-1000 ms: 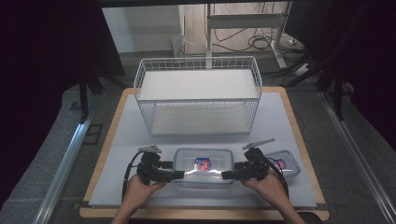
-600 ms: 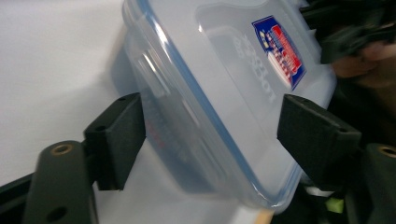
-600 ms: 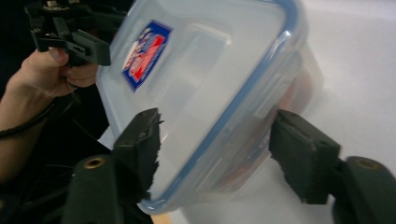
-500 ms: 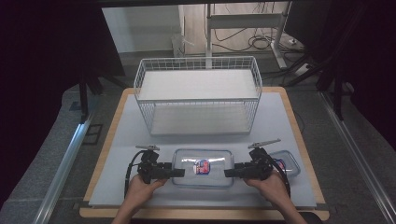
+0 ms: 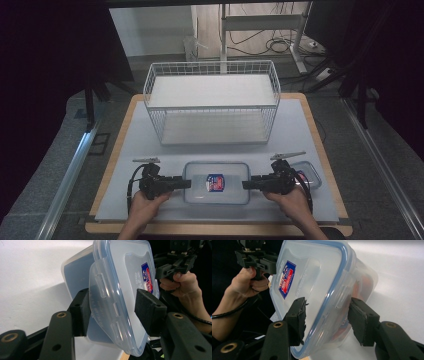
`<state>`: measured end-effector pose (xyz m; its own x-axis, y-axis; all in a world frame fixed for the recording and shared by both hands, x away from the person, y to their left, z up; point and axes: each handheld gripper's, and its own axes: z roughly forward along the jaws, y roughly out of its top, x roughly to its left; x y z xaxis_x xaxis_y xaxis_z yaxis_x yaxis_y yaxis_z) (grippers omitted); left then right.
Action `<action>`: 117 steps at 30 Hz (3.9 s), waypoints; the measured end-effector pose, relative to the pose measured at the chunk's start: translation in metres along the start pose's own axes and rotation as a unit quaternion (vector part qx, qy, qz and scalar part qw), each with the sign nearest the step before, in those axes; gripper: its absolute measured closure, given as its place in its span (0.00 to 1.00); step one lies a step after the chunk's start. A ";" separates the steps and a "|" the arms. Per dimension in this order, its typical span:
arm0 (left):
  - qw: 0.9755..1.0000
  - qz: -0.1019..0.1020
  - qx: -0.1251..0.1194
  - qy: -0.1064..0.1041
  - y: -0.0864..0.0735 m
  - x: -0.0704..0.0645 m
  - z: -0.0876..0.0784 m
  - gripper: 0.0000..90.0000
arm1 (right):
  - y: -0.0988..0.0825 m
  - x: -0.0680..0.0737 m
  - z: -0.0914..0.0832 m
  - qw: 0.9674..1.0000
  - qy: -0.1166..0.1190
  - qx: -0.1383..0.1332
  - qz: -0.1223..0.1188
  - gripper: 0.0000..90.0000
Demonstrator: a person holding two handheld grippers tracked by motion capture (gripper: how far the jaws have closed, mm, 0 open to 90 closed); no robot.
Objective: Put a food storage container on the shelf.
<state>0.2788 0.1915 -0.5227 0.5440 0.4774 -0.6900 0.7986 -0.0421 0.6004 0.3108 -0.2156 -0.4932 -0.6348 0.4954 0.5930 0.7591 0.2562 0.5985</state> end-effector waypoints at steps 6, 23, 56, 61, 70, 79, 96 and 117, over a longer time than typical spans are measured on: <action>1.000 0.005 -0.003 0.003 -0.004 -0.003 -0.002 0.54 | -0.002 -0.004 0.001 1.000 0.016 -0.002 0.018 0.55; 1.000 0.003 -0.027 0.005 -0.004 -0.013 -0.007 0.59 | -0.006 -0.002 -0.007 0.998 0.031 -0.022 0.053 0.64; 0.996 0.068 -0.054 0.011 0.054 -0.048 -0.036 0.60 | 0.050 0.031 -0.037 0.997 0.021 -0.071 -0.025 0.64; 0.996 0.074 -0.056 0.018 0.065 -0.052 -0.040 0.60 | 0.060 0.031 -0.039 0.997 0.023 -0.074 -0.026 0.64; 0.995 0.078 -0.067 0.017 0.088 -0.060 -0.048 0.60 | 0.085 0.039 -0.048 0.995 0.021 -0.090 -0.041 0.64; 0.994 0.083 -0.071 0.016 0.113 -0.063 -0.051 0.60 | 0.107 0.040 -0.056 0.993 0.022 -0.106 -0.048 0.64; 0.992 0.089 -0.082 0.021 0.164 -0.069 -0.063 0.59 | 0.155 0.043 -0.065 0.991 0.018 -0.124 -0.048 0.64; 0.991 0.073 -0.106 0.025 0.228 -0.062 -0.068 0.59 | 0.212 0.033 -0.069 0.988 0.013 -0.151 -0.029 0.63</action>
<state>0.4095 0.2117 -0.3152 0.6327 0.5226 -0.5715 0.6372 0.0681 0.7677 0.4408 -0.2021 -0.3090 -0.6819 0.4644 0.5651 0.6466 0.0218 0.7625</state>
